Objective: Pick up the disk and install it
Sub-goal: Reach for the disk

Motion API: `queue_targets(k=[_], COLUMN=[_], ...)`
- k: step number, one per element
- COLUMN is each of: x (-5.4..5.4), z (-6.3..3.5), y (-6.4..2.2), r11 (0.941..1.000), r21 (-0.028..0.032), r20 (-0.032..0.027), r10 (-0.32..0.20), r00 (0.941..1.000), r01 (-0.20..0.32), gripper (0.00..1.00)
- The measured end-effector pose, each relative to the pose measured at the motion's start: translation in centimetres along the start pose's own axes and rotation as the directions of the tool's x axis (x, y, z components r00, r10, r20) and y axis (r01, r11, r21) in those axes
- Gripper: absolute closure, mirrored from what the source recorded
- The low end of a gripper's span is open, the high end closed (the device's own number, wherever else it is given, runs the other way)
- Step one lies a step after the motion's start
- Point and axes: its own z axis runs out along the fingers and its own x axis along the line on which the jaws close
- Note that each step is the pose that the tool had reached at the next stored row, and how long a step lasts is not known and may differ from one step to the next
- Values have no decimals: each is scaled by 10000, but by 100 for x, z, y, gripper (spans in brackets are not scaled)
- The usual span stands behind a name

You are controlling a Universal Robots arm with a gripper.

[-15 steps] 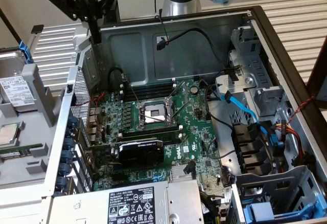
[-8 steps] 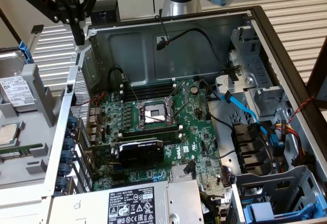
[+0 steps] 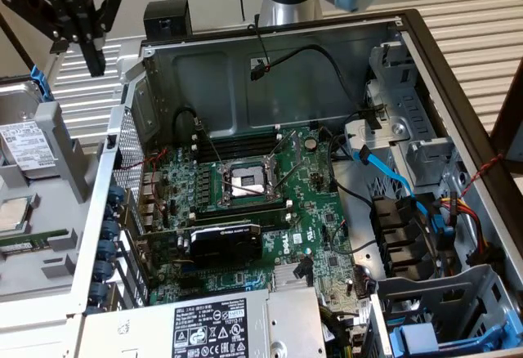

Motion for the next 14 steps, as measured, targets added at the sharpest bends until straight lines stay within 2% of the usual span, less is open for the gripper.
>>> queue_targets(k=[3, 8, 12, 14], x=[82, 92, 97, 165], z=[4, 25, 32, 36], y=[84, 286, 319, 325], r11=[10000, 10000, 10000, 10000], r21=[0, 5, 23, 23], r20=[1, -17, -24, -23], r10=[1, 1, 49, 58], r00=[10000, 10000, 10000, 10000], r01=[-1, -1, -49, -58], gripper=[89, 89, 89, 89])
